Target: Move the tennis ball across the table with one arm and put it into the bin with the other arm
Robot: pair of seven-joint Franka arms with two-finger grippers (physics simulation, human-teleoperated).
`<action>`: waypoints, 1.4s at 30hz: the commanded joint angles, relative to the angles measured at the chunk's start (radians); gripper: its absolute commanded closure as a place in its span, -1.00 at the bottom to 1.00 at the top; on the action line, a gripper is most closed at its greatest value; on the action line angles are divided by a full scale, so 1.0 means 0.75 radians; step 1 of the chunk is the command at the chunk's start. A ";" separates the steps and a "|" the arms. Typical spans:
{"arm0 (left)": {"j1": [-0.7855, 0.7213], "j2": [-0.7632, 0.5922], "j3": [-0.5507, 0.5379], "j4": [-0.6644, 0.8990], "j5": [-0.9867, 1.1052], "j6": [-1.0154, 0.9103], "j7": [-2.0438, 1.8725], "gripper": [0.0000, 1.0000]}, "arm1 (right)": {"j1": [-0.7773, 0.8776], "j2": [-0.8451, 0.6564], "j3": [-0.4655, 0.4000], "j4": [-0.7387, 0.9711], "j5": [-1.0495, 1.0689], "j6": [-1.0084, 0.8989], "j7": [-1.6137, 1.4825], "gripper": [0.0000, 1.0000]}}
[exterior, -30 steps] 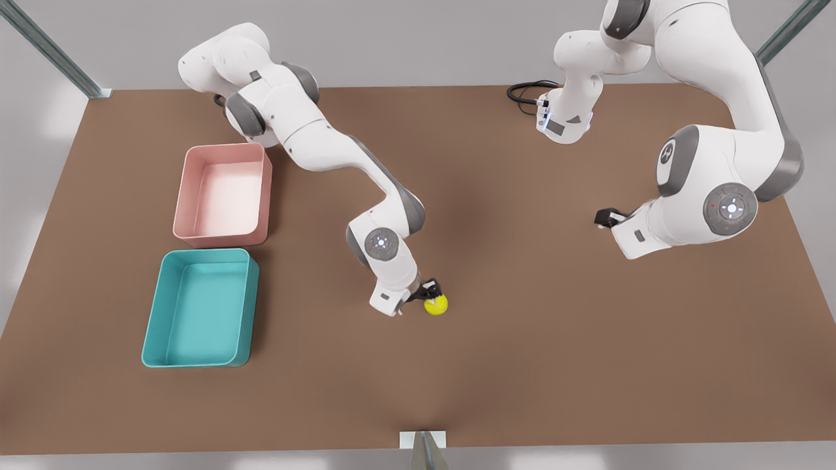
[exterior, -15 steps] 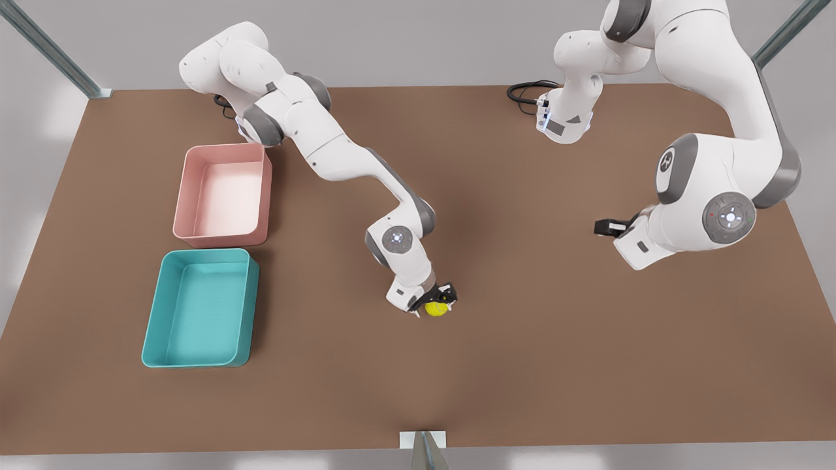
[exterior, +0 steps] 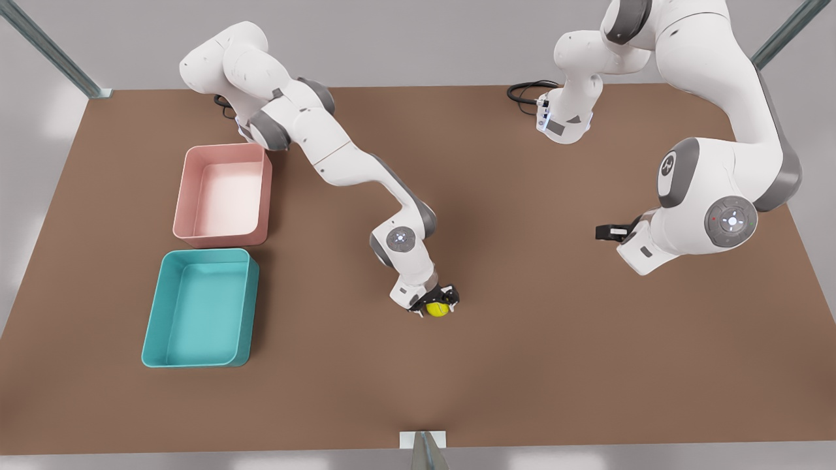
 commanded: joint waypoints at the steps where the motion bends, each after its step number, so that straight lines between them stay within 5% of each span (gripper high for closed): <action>1: 0.000 0.001 0.000 0.001 0.001 0.005 -0.067 -1.00 | 0.001 0.003 -0.001 0.001 0.000 0.040 0.061 -1.00; 15: 0.000 0.003 0.002 0.001 0.001 0.005 -0.067 -1.00 | 0.028 0.015 -0.007 0.001 -0.047 0.042 0.061 -1.00; 26: 0.000 0.009 0.000 0.003 0.003 0.003 -0.067 -1.00 | 0.021 0.015 -0.009 0.005 -0.047 0.048 0.048 -0.31; 31: 0.000 0.011 0.000 0.001 0.003 0.005 -0.067 -1.00 | 0.001 -0.038 -0.007 0.005 -0.045 -0.001 0.032 -0.30; 35: 0.000 0.011 0.000 0.001 0.003 0.005 -0.067 -1.00 | -0.109 -0.192 0.005 -0.024 -0.038 -0.236 -0.227 -0.30; 42: 0.000 0.011 0.000 0.003 0.003 0.005 -0.067 -1.00 | -0.477 -0.719 -0.019 -0.658 -0.039 -0.463 -1.197 -0.30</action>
